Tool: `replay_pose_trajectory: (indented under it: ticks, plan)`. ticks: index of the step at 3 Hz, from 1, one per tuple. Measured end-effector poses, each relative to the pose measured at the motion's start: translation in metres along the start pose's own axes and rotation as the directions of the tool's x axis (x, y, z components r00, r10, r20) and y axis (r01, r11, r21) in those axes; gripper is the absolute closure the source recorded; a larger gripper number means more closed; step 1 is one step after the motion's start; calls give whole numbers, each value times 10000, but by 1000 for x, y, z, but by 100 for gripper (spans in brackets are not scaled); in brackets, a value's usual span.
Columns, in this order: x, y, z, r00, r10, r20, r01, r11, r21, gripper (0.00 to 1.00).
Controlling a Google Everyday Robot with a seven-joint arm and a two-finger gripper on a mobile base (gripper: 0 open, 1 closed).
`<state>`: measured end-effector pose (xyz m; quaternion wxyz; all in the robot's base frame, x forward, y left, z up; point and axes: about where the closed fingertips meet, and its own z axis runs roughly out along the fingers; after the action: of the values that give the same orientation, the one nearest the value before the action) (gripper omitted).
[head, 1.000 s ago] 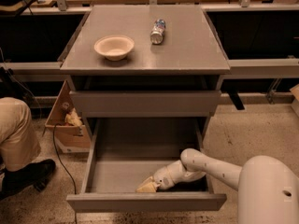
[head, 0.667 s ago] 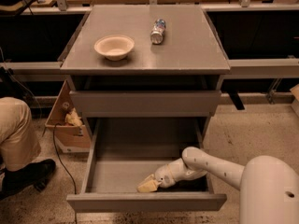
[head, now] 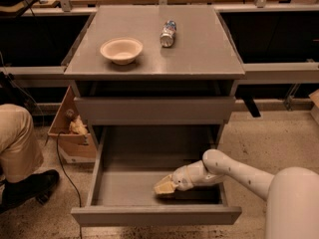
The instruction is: Open middle drawer
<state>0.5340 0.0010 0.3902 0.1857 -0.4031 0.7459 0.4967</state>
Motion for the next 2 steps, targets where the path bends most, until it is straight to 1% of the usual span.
replay_pose_trajectory:
  ticks: [1, 2]
  plan:
    - [-9, -8, -32, 9994, -341, -95, 348, 9957, 864, 100]
    - [-26, -12, -70, 9956, -845, -396, 902, 9799, 1780, 100]
